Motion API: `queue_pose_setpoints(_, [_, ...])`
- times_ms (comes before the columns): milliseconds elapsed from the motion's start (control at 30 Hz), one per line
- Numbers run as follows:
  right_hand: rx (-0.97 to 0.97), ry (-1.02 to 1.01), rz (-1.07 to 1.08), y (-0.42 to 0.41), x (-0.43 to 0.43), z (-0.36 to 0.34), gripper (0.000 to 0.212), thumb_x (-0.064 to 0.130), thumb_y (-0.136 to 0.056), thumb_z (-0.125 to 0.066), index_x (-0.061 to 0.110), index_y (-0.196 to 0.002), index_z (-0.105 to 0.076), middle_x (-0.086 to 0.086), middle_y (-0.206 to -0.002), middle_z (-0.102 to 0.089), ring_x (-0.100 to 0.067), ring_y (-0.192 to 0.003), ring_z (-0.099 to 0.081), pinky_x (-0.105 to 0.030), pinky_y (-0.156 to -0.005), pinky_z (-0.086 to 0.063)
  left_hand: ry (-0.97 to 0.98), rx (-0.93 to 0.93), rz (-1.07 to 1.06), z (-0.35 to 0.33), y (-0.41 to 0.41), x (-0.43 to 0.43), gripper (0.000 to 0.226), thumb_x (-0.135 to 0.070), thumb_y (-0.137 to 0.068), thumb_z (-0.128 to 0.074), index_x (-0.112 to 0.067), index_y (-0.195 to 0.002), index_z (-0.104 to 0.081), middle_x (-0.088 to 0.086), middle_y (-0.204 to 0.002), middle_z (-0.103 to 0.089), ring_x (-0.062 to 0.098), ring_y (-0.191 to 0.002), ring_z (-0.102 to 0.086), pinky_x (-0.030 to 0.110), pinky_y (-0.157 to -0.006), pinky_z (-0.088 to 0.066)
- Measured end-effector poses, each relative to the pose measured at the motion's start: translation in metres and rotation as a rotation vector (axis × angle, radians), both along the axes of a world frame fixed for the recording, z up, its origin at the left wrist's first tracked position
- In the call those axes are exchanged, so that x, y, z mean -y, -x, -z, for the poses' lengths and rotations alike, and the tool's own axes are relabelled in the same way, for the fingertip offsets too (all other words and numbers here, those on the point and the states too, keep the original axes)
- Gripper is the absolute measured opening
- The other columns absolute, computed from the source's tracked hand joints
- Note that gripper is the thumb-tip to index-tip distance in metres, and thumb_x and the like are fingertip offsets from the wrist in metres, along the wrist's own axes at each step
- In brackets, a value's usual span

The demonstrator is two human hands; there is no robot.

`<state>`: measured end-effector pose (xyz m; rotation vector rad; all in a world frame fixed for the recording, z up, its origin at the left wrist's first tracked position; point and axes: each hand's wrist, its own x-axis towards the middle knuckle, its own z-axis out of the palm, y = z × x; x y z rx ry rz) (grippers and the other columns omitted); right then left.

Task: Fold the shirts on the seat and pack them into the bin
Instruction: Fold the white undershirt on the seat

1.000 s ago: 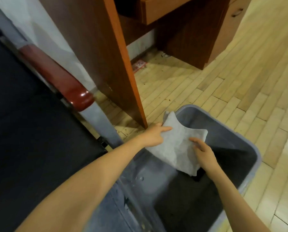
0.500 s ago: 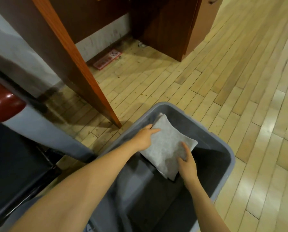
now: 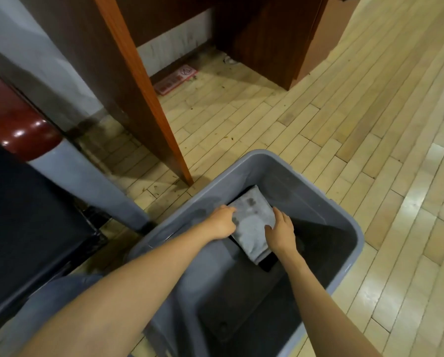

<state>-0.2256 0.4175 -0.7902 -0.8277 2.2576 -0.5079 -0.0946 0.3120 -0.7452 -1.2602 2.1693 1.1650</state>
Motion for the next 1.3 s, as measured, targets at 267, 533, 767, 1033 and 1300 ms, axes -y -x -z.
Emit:
queue_pose_setpoints(267, [-0.278,-0.066,-0.437,-0.073,0.04,-0.097,0.043,0.023,-0.1,-0.038,0.015,-0.143,-0.036,-0.011,-0.149,-0.034,-0.03,-0.14,-0.023,-0.046,-0.114,-0.02,0.206,-0.087,-0.145,-0.09,-0.111,0.017,0.049,-0.016,-0.095,-0.054,-0.013,-0.142,-0.039,0.008,-0.148,-0.036,0.024,-0.131,-0.039,0.032,-0.106,-0.034])
queue_pose_setpoints(533, [-0.326,0.217,-1.112,-0.272,0.085,-0.217,0.04,0.027,-0.097,-0.047,0.015,-0.136,-0.044,-0.011,-0.132,-0.05,-0.033,-0.122,-0.046,-0.043,-0.1,-0.039,0.377,-0.056,-0.523,-0.189,-0.34,-0.003,0.045,-0.018,-0.093,-0.059,-0.017,-0.136,-0.048,0.007,-0.136,-0.047,0.02,-0.125,-0.047,0.031,-0.105,-0.039])
queue_pose_setpoints(767, [-0.319,0.354,-1.528,-0.471,0.104,-0.272,0.043,0.025,-0.1,-0.044,0.018,-0.142,-0.037,-0.009,-0.14,-0.044,-0.029,-0.125,-0.044,-0.043,-0.101,-0.04,0.483,-0.042,-0.929,-0.227,-0.54,-0.075,0.039,-0.018,-0.093,-0.059,-0.016,-0.132,-0.052,0.005,-0.139,-0.047,0.02,-0.127,-0.046,0.024,-0.096,-0.038])
queue_pose_setpoints(1033, [-0.164,0.371,-1.768,-0.688,0.101,-0.267,0.049,0.023,-0.099,-0.047,0.018,-0.145,-0.032,-0.009,-0.141,-0.04,-0.028,-0.129,-0.04,-0.042,-0.102,-0.04,0.606,0.036,-1.387,-0.209,-0.742,-0.157,0.036,-0.013,-0.09,-0.06,-0.009,-0.126,-0.058,0.011,-0.136,-0.052,0.025,-0.124,-0.048,0.021,-0.09,-0.034])
queue_pose_setpoints(1300, [-0.018,0.422,-1.689,-0.843,0.117,-0.236,0.06,0.034,-0.092,-0.059,0.012,-0.142,-0.033,-0.013,-0.138,-0.04,-0.031,-0.128,-0.036,-0.039,-0.098,-0.039,0.804,0.116,-1.559,-0.174,-0.85,-0.143,0.056,-0.013,-0.091,-0.058,-0.011,-0.143,-0.035,0.016,-0.146,-0.03,0.033,-0.132,-0.034,0.039,-0.103,-0.035])
